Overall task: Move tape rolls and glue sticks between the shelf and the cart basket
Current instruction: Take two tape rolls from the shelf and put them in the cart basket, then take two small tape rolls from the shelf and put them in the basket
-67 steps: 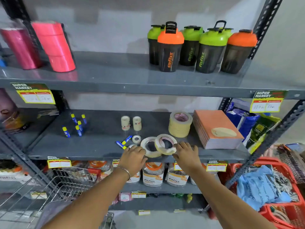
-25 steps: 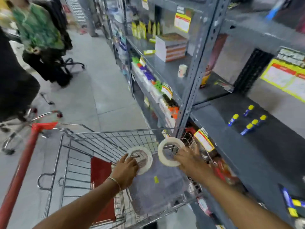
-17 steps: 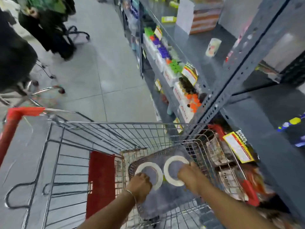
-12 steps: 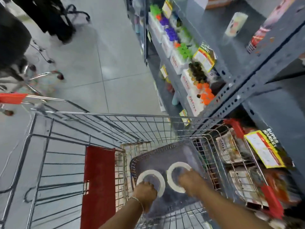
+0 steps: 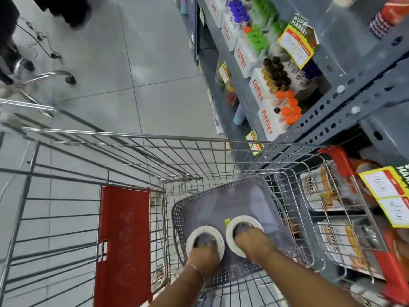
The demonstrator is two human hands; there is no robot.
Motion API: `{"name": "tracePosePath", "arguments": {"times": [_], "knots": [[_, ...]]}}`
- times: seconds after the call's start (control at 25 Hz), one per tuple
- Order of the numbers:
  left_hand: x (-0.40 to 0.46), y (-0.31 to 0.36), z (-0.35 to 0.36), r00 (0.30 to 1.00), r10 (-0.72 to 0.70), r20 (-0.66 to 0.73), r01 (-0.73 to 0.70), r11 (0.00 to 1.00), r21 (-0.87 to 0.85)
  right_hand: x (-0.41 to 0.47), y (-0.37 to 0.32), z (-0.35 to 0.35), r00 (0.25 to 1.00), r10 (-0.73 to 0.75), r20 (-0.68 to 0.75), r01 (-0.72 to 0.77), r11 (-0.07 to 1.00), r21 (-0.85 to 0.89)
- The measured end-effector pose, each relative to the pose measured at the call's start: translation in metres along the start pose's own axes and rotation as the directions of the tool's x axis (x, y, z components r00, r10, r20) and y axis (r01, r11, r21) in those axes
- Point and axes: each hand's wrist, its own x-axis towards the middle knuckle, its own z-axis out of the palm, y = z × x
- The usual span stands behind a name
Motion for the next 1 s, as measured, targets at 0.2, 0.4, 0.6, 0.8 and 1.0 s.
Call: {"name": "tracePosePath", "arguments": {"times": [0.2, 0.4, 0.6, 0.8, 1.0], "knots": [[0.004, -0.003, 0.009, 0.999, -0.023, -0.023, 0.023, 1.000, 0.002, 0.007, -0.005, 0.008, 0.997, 0.078, 0.020, -0.078, 0.997, -0.005], [-0.011, -0.006, -0.031, 0.990, 0.074, -0.118, -0.053, 0.984, 0.168, -0.021, 0.011, -0.024, 0.988, 0.098, -0.117, -0.069, 0.972, 0.226], [-0.058, 0.022, -0.128, 0.856, 0.300, -0.422, -0.177, 0.935, 0.306, -0.137, 0.041, -0.079, 0.867, 0.310, -0.390, -0.113, 0.884, 0.454], [-0.128, 0.128, -0.227, 0.603, 0.559, -0.569, -0.302, 0.820, 0.485, -0.301, 0.061, -0.091, 0.602, 0.562, -0.568, -0.251, 0.808, 0.533], [-0.187, 0.284, -0.263, 0.384, 0.752, -0.536, -0.412, 0.659, 0.630, -0.446, 0.059, -0.065, 0.371, 0.768, -0.521, -0.392, 0.639, 0.662]]}}
